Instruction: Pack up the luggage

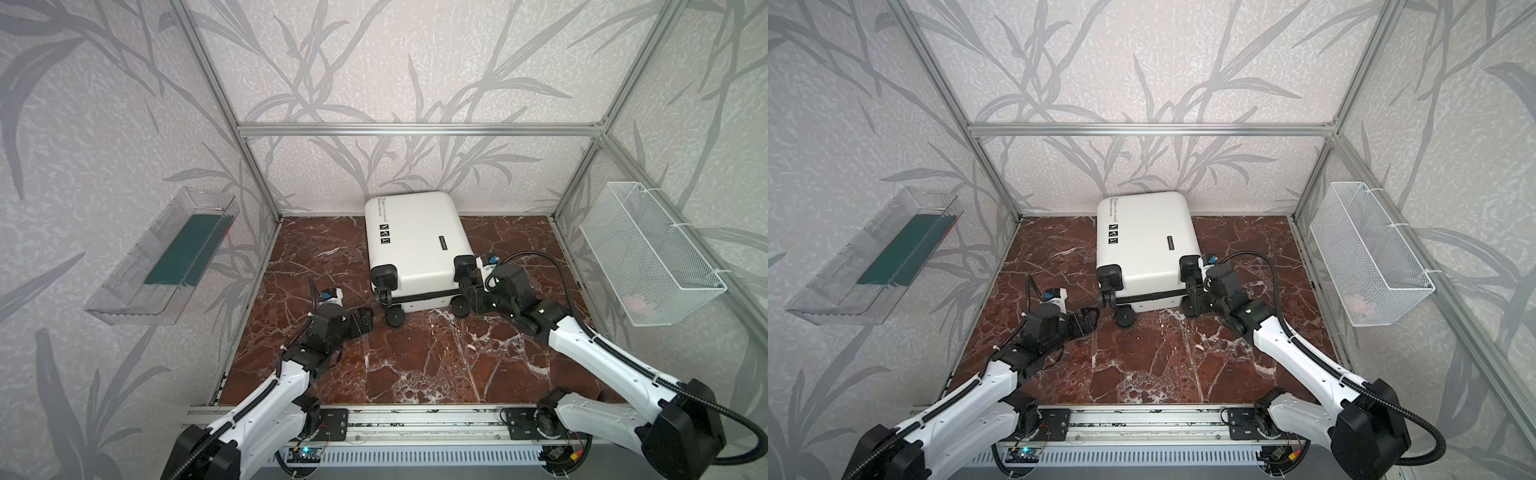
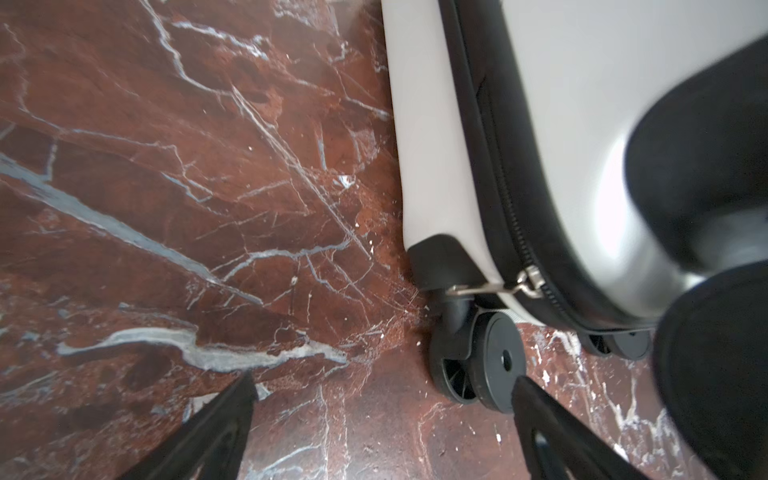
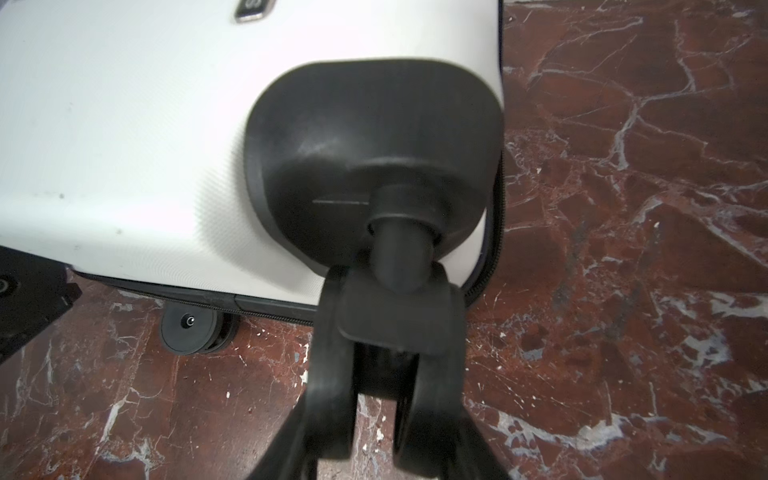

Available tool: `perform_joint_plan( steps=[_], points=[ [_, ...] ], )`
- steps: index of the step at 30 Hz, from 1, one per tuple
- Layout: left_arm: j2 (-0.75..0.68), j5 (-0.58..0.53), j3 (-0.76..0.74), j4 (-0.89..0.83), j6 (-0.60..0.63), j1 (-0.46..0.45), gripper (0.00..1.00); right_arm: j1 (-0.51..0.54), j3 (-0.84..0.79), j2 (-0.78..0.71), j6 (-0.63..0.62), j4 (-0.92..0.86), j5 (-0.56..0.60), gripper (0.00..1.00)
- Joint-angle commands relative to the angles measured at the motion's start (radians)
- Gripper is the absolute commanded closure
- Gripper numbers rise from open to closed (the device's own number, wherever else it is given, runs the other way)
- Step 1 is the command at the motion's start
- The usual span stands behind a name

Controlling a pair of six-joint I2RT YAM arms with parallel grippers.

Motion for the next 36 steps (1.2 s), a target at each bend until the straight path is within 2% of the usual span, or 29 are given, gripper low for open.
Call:
perform_joint_plan(
  steps=[1, 7, 12, 14, 20, 25, 28, 36],
  points=[
    [0.02, -0.047, 0.002, 0.044, 0.02, -0.023, 0.03, -0.006, 0.011, -0.017, -0.027, 0.039, 0.011, 0.61],
    [0.03, -0.06, -0.024, 0.103, 0.029, -0.035, 0.03, -0.036, 0.002, -0.03, -0.041, 0.03, 0.004, 0.62],
    [0.024, -0.096, -0.026, 0.121, 0.079, -0.043, 0.03, -0.054, 0.019, -0.051, -0.051, 0.018, -0.018, 0.71],
    [0.036, -0.104, -0.037, 0.158, 0.083, -0.05, 0.04, -0.056, 0.038, -0.057, -0.055, 0.01, -0.025, 0.72],
    [0.109, -0.105, -0.088, 0.339, 0.119, -0.1, 0.09, -0.076, 0.066, -0.037, -0.073, -0.002, -0.032, 0.73],
    [0.191, -0.158, -0.147, 0.549, 0.163, -0.167, 0.11, -0.11, 0.046, -0.022, -0.07, 0.013, -0.053, 0.73],
    [0.253, -0.175, -0.145, 0.611, 0.207, -0.19, 0.13, -0.122, 0.036, -0.018, -0.069, 0.015, -0.061, 0.73],
    [0.371, -0.159, -0.147, 0.797, 0.299, -0.196, 0.22, -0.132, 0.029, -0.024, -0.067, 0.007, -0.076, 0.73]
  ],
)
